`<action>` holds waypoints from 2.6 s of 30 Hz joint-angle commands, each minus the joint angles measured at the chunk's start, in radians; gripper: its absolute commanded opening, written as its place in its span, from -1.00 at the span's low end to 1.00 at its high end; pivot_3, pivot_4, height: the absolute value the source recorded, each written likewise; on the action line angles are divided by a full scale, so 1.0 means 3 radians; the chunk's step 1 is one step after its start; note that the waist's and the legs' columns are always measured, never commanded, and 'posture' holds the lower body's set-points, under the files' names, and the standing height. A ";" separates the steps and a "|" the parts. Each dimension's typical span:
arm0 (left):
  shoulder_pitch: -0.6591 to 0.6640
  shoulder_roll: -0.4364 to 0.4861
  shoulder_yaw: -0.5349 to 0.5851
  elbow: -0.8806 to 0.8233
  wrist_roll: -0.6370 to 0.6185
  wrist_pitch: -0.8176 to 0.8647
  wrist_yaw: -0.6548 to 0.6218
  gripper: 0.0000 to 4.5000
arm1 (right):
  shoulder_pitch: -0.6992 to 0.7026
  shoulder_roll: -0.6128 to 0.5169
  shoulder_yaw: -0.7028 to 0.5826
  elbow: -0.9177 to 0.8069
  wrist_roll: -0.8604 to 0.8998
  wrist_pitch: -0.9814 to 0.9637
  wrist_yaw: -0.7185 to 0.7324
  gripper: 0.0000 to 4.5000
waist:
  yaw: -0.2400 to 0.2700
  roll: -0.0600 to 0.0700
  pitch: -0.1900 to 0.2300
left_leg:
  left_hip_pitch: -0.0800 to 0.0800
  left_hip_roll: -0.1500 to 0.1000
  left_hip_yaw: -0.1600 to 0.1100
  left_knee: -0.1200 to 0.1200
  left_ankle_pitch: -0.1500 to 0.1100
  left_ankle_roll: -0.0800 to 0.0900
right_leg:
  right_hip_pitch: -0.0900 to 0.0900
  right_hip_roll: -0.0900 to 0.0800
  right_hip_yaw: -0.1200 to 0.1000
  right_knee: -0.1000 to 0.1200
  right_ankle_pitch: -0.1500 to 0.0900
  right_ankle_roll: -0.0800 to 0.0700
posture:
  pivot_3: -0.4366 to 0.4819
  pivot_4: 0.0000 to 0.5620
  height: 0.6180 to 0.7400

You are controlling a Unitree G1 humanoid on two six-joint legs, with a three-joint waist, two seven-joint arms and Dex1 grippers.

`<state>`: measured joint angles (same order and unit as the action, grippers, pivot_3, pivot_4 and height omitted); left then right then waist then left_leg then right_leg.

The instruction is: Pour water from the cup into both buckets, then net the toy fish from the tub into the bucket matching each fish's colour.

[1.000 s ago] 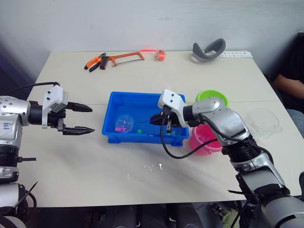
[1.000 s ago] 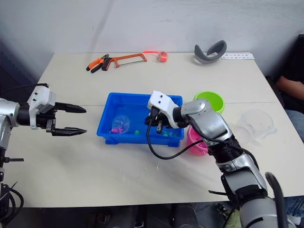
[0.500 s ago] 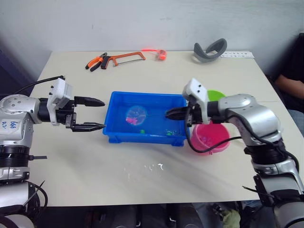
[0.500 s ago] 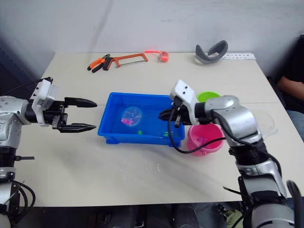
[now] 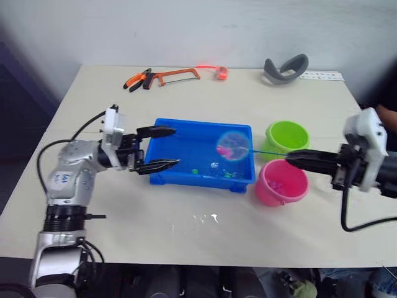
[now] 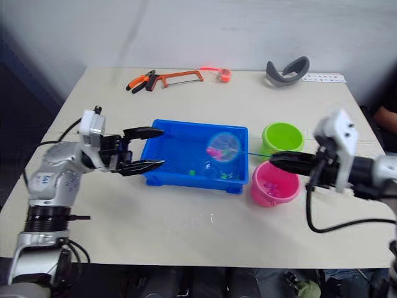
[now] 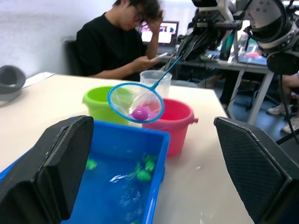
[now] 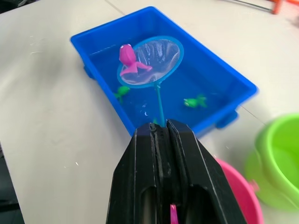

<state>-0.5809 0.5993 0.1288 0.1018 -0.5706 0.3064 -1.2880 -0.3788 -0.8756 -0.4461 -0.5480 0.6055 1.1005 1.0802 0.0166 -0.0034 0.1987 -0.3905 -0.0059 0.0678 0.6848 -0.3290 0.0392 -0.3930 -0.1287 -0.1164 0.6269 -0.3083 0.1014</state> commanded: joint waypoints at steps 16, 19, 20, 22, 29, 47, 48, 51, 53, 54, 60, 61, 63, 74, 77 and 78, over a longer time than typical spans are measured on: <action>0.0072 -0.0641 -0.0776 -0.0082 0.0438 -0.0400 0.0190 0.99 | 0.2844 0.0746 -0.1825 -0.0687 -0.0886 -0.1983 -0.0048 -1.00 | 0.0034 0.0002 -0.0003 | 0.0017 -0.0006 0.0006 -0.0003 0.0007 0.0003 | 0.0011 0.0015 0.0021 0.0000 0.0005 0.0009 | -0.05 -0.47 1.00; 0.0072 -0.0662 -0.0785 -0.0066 0.0447 -0.0405 0.0201 0.99 | 0.2977 0.0866 -0.1691 -0.0622 -0.1131 -0.2607 -0.0125 -1.00 | 0.0033 0.0002 -0.0003 | 0.0018 -0.0007 0.0008 -0.0003 0.0008 0.0004 | 0.0011 0.0014 0.0025 0.0000 0.0006 0.0010 | -0.05 -0.47 1.00; 0.0073 -0.0670 -0.0788 -0.0063 0.0448 -0.0400 0.0206 0.99 | 0.2999 0.0912 -0.1652 -0.0584 -0.1237 -0.2879 -0.0158 -1.00 | 0.0033 0.0001 -0.0003 | 0.0019 -0.0007 0.0007 -0.0003 0.0008 0.0003 | 0.0012 0.0015 0.0024 0.0000 0.0006 0.0010 | -0.05 -0.47 1.00; 0.0075 -0.0679 -0.0788 -0.0056 0.0448 -0.0395 0.0209 0.99 | 0.3030 0.0983 -0.1607 -0.0519 -0.1349 -0.3229 -0.0240 -1.00 | 0.0033 0.0002 -0.0003 | 0.0019 -0.0006 0.0006 -0.0003 0.0009 0.0001 | 0.0013 0.0017 0.0025 0.0000 0.0006 0.0010 | -0.05 -0.47 1.00; 0.0075 -0.0694 -0.0775 -0.0017 0.0438 -0.0400 0.0205 0.99 | 0.3097 0.1022 -0.1549 -0.0154 -0.2056 -0.4813 -0.0633 -1.00 | 0.0031 0.0002 -0.0003 | 0.0020 -0.0006 0.0006 -0.0003 0.0009 0.0000 | 0.0013 0.0017 0.0025 0.0000 0.0006 0.0010 | -0.05 -0.47 1.00; -0.0022 -0.0604 -0.0336 0.0333 0.0204 -0.0442 0.0208 0.99 | 0.3200 0.0691 -0.1373 -0.0585 -0.0631 -0.3783 -0.1244 -1.00 | 0.0027 0.0003 -0.0003 | 0.0023 -0.0001 0.0002 -0.0002 0.0010 -0.0001 | 0.0017 0.0005 0.0026 0.0001 0.0005 0.0007 | -0.05 -0.47 1.00; -0.0018 -0.0578 -0.0283 0.0331 0.0163 -0.0391 0.0205 0.99 | 0.3210 0.0590 -0.1402 -0.0684 -0.0318 -0.3501 -0.1247 -1.00 | 0.0019 0.0005 -0.0002 | 0.0024 0.0000 0.0001 -0.0002 0.0010 -0.0001 | 0.0018 0.0002 0.0024 0.0001 0.0005 0.0007 | -0.05 -0.47 1.00; 0.0015 -0.0441 -0.0207 0.0325 0.0195 -0.0390 0.0165 0.99 | 0.3043 0.0083 -0.1467 -0.0797 0.0157 -0.2903 -0.1208 -1.00 | 0.0018 0.0004 -0.0002 | 0.0033 0.0001 -0.0004 -0.0003 0.0010 0.0000 | 0.0031 -0.0002 0.0020 -0.0005 0.0005 0.0006 | -0.05 -0.47 1.00; 0.0049 -0.0328 -0.0147 0.0338 0.0228 -0.0432 0.0153 0.99 | 0.2793 -0.0302 -0.1414 -0.0741 0.0270 -0.2603 -0.1187 -1.00 | 0.0019 0.0005 -0.0002 | 0.0052 0.0001 -0.0006 -0.0006 0.0004 0.0004 | 0.0052 -0.0004 0.0017 -0.0022 0.0005 0.0005 | -0.05 -0.47 1.00; 0.0065 -0.0264 -0.0119 0.0352 0.0246 -0.0452 0.0151 0.99 | 0.2657 -0.0477 -0.1355 -0.0689 0.0281 -0.2494 -0.1164 -1.00 | 0.0022 0.0005 -0.0002 | 0.0058 0.0001 -0.0004 -0.0006 0.0001 0.0008 | 0.0058 -0.0006 0.0017 -0.0025 0.0005 0.0005 | -0.05 -0.47 1.00; 0.0171 0.0117 0.0052 0.0482 0.0338 -0.0616 0.0127 0.99 | 0.1667 -0.1250 -0.0351 -0.0179 -0.0142 -0.2568 -0.0915 -1.00 | 0.0019 0.0005 -0.0001 | 0.0058 0.0002 -0.0003 -0.0009 -0.0005 0.0006 | 0.0058 -0.0008 0.0011 -0.0028 0.0004 0.0004 | -0.05 -0.47 1.00; 0.0183 0.0159 0.0067 0.0492 0.0349 -0.0633 0.0122 0.99 | 0.1449 -0.1302 -0.0109 -0.0074 -0.0248 -0.2655 -0.0879 -1.00 | 0.0020 0.0005 -0.0001 | 0.0053 0.0002 -0.0004 -0.0010 -0.0005 0.0006 | 0.0056 -0.0009 0.0009 -0.0027 0.0004 0.0004 | -0.05 -0.47 1.00; 0.0210 0.0226 0.0077 0.0489 0.0365 -0.0646 0.0113 0.99 | 0.0950 -0.1343 0.0439 0.0192 -0.0600 -0.2904 -0.0804 -1.00 | 0.0027 0.0005 -0.0001 | 0.0048 0.0001 -0.0005 -0.0008 -0.0006 0.0008 | 0.0055 -0.0010 0.0004 -0.0032 0.0005 0.0006 | -0.05 -0.47 1.00; 0.0157 0.0325 -0.0023 0.0455 0.0494 -0.0647 0.0097 0.99 | -0.0901 -0.0813 0.2136 0.1468 -0.2197 -0.4281 -0.0140 -1.00 | -0.0021 0.0006 0.0001 | 0.0042 0.0000 0.0002 -0.0006 -0.0006 0.0008 | 0.0050 -0.0004 -0.0001 -0.0033 0.0006 0.0010 | -0.05 -0.47 1.00; 0.0127 0.0325 -0.0056 0.0440 0.0493 -0.0631 0.0086 0.99 | -0.1075 -0.0733 0.2240 0.1662 -0.2361 -0.4603 -0.0033 -1.00 | -0.0022 0.0006 0.0001 | 0.0042 0.0000 0.0001 -0.0005 -0.0006 0.0007 | 0.0050 -0.0004 -0.0002 -0.0032 0.0006 0.0010 | -0.05 -0.47 1.00; 0.0112 0.0330 -0.0077 0.0439 0.0501 -0.0630 0.0069 0.99 | -0.1131 -0.0704 0.2275 0.1731 -0.2395 -0.4678 0.0018 -1.00 | -0.0024 0.0007 0.0001 | 0.0042 0.0000 0.0001 -0.0005 -0.0006 0.0007 | 0.0050 -0.0004 -0.0002 -0.0032 0.0006 0.0010 | -0.05 -0.47 1.00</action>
<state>-0.5330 0.6854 0.1050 0.2521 -0.4241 0.1227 -1.2594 -0.6885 -1.0861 0.2427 -0.0441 -0.0931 -0.2540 1.0644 0.0095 -0.0015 0.1991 -0.3781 -0.0059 0.0683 0.6832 -0.3307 0.0414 -0.3781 -0.1299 -0.1174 0.6175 -0.3065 0.1044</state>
